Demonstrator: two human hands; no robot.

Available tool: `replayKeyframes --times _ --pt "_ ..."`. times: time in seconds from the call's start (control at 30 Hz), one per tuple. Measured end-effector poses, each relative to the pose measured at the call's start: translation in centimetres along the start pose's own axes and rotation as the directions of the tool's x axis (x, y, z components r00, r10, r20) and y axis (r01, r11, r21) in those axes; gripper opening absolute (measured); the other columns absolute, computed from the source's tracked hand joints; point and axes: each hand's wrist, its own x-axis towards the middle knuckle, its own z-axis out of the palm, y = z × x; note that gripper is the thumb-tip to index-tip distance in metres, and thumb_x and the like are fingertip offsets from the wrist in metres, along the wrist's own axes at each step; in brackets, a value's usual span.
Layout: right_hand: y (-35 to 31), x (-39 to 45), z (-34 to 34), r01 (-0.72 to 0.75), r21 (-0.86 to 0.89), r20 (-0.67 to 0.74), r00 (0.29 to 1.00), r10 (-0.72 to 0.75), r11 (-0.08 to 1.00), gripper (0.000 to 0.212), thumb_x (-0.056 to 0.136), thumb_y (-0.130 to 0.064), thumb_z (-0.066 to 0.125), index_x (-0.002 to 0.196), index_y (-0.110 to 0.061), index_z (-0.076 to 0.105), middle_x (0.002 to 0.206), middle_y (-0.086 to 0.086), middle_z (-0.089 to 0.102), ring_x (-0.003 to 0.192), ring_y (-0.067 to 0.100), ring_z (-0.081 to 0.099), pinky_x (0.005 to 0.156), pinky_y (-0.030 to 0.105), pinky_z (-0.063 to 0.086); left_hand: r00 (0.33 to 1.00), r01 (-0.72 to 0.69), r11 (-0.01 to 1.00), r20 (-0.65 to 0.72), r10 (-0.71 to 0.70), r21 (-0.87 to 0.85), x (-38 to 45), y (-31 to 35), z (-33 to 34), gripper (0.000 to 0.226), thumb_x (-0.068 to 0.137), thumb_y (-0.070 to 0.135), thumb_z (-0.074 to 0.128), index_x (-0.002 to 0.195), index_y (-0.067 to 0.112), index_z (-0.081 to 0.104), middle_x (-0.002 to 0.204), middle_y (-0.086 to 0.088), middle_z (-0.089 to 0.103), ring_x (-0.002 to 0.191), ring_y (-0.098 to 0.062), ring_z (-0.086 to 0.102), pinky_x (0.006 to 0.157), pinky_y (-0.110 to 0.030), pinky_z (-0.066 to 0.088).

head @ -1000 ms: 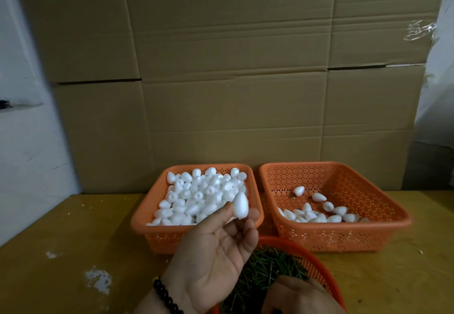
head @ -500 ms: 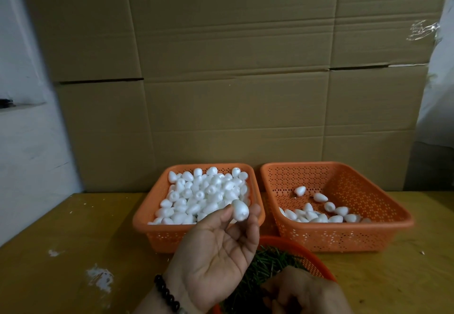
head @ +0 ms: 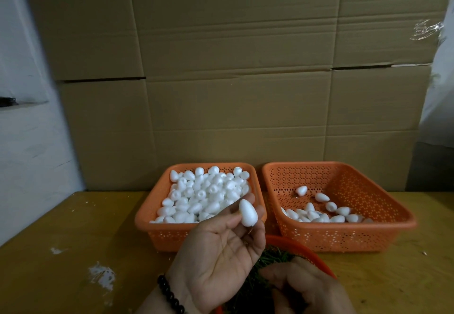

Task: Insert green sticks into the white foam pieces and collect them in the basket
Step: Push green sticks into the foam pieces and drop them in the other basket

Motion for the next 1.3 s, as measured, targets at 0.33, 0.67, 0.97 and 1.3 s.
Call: replayKeyframes --times 0.33,0.67,0.97,1.3 --pt "0.4 0.0 0.1 -0.067 0.062 -0.013 0.998 0.068 0.996 0.045 0.061 -0.02 0.069 0.095 -0.05 0.069 0.069 -0.013 0.059 0.071 -0.006 0.06 0.065 0.004 0.045 0.931 -0.356 0.792 0.11 0.349 0.496 -0.1 -0.9 0.0 0.027 0.074 -0.001 0.068 0.097 0.012 0.075 0.102 -0.007 0.07 0.089 -0.017 0.066 0.074 -0.026 0.054" --pt "-0.8 0.2 0.0 -0.196 0.161 0.129 0.976 0.176 0.967 0.046 0.076 -0.005 0.074 0.101 -0.043 0.068 0.096 -0.003 0.068 0.094 0.013 0.062 0.083 0.016 0.044 0.77 -0.503 0.183 0.342 0.539 0.845 -0.6 -1.4 0.0 0.042 0.076 0.014 0.065 0.106 0.044 0.067 0.115 0.009 0.065 0.114 -0.007 0.06 0.09 -0.022 0.05" --pt "-0.9 -0.1 -0.4 -0.234 0.071 -0.089 0.967 0.239 0.97 0.046 0.063 0.005 0.066 0.075 -0.039 0.063 0.082 -0.018 0.064 0.075 -0.002 0.062 0.067 0.006 0.043 0.875 -0.459 0.595 0.219 0.432 0.66 -0.9 -1.3 0.7 0.032 0.074 0.007 0.064 0.1 0.023 0.074 0.11 -0.007 0.071 0.11 -0.026 0.065 0.086 -0.032 0.054" --pt "-1.9 0.3 -0.8 -0.383 0.321 -0.05 0.906 0.419 0.866 0.042 0.07 0.005 0.07 0.069 -0.037 0.069 0.065 -0.009 0.071 0.058 0.006 0.066 0.058 0.015 0.05 0.998 -0.061 0.993 0.003 0.061 0.105 -0.6 -0.1 1.0 0.033 0.071 0.002 0.065 0.103 -0.007 0.071 0.098 -0.021 0.066 0.079 -0.028 0.07 0.067 -0.037 0.06"
